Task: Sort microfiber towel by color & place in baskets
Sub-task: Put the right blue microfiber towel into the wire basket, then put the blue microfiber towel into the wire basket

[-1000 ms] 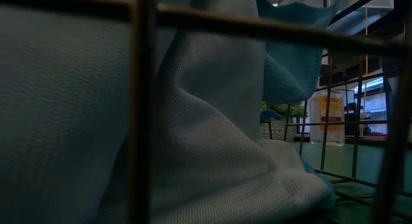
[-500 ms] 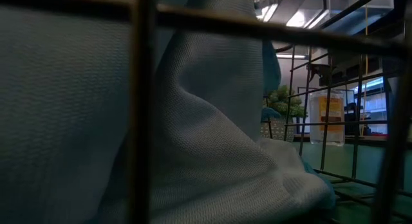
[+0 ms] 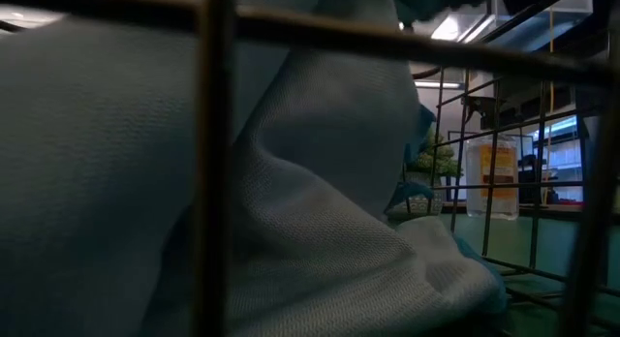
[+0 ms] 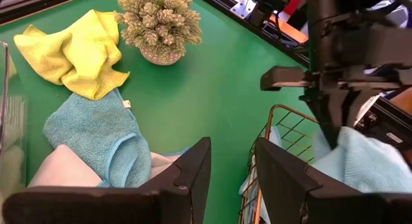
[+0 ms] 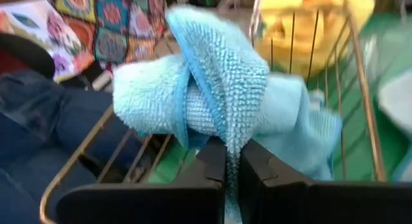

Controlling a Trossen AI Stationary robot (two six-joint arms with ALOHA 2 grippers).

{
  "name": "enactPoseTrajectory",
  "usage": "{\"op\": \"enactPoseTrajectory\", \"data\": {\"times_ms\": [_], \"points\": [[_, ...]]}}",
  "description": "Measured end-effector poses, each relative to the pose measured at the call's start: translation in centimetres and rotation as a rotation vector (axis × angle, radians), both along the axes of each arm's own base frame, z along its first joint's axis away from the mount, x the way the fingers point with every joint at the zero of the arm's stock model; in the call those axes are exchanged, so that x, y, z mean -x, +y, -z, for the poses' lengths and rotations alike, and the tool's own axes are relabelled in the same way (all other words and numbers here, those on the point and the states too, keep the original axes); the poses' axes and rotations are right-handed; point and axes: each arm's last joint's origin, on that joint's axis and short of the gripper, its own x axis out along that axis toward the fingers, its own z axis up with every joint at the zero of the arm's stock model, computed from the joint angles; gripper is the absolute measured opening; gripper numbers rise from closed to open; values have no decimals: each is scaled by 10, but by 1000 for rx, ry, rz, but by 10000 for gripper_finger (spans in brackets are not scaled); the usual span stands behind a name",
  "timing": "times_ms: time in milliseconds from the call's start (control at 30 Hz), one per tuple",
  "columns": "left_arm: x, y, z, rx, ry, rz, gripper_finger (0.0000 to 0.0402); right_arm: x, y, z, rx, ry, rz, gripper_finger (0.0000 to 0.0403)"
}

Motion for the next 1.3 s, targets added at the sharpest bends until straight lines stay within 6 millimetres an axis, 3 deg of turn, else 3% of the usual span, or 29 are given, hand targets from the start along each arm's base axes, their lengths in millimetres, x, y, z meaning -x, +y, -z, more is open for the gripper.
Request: {"op": "enactPoseTrajectory", "data": {"times_ms": [367, 700, 933, 1133, 1300], "points": [[0, 0, 0, 0, 0, 0, 115, 1, 0, 3, 10, 28, 0, 26], [-1, 0, 0, -1, 2, 0, 115, 0, 0, -1, 10, 26, 0, 180], [-9, -5, 11, -22, 42, 1, 115, -6, 1, -22, 34, 94, 1, 244], [-19, -10, 24, -46, 92, 4, 115, -4, -3, -48, 137, 280, 6, 252], [-26, -12, 34, -63, 123, -3, 115, -2, -5, -76, 225, 319, 92, 252]]}}
